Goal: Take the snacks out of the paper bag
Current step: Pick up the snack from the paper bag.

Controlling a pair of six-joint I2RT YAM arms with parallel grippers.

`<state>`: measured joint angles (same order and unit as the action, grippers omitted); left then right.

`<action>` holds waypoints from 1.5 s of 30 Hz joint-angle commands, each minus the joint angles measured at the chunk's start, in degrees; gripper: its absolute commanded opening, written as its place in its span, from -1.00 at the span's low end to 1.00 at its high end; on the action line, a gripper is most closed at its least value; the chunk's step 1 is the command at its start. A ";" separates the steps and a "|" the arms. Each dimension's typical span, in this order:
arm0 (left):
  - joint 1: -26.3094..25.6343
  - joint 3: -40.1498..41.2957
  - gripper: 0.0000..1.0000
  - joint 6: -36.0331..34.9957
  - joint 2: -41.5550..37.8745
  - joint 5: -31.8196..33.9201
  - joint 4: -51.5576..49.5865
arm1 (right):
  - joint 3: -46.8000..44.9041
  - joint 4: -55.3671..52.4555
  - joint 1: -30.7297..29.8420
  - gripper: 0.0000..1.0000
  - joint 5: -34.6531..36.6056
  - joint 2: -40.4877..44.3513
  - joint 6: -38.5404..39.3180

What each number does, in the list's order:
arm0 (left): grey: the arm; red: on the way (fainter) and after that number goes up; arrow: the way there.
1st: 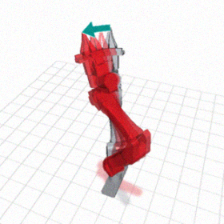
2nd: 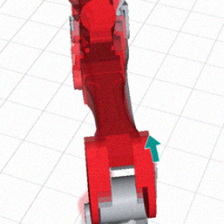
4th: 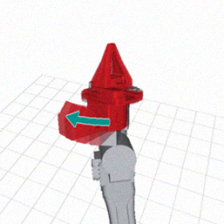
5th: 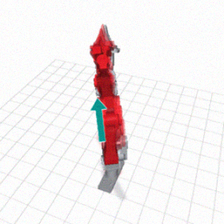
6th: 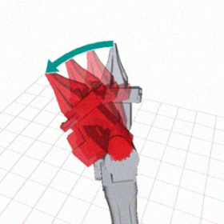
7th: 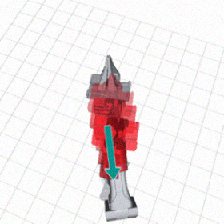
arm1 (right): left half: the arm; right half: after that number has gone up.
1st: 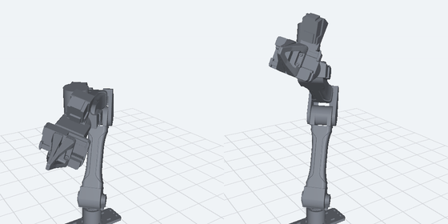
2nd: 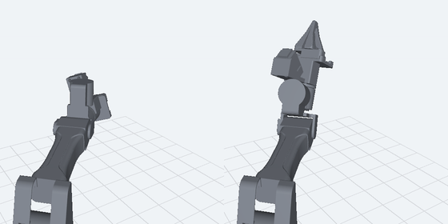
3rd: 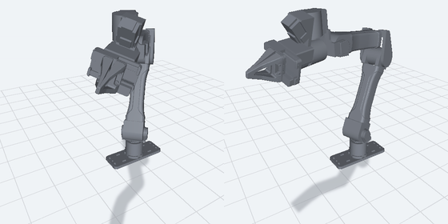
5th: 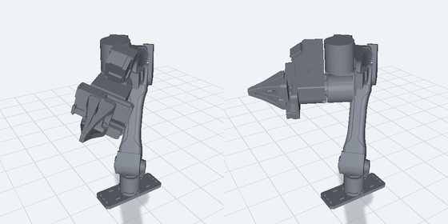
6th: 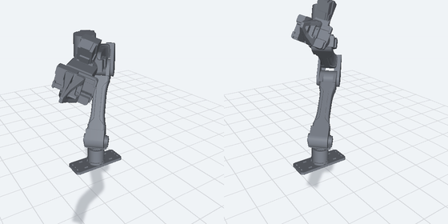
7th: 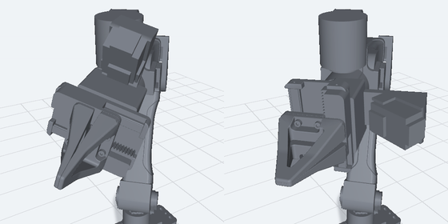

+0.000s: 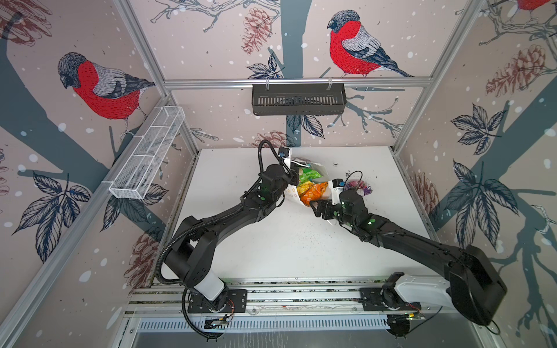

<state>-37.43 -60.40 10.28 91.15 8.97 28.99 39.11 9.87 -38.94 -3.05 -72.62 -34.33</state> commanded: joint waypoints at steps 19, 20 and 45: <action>-1.15 1.17 -1.00 -1.21 -0.89 1.11 -0.65 | 2.63 1.64 -0.07 0.11 -0.39 -5.77 -0.81; -1.24 1.22 -1.00 -1.23 -0.85 1.26 -0.74 | 2.71 1.65 -0.07 0.04 -0.34 -5.87 -0.75; -1.33 2.31 -1.00 -1.53 -1.20 3.25 -0.69 | 1.32 6.21 0.27 -0.96 2.61 -2.39 0.40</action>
<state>-38.59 -58.41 8.54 89.95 12.03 29.69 41.25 11.73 -38.54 -2.28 -76.38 -34.30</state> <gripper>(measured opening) 0.051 0.048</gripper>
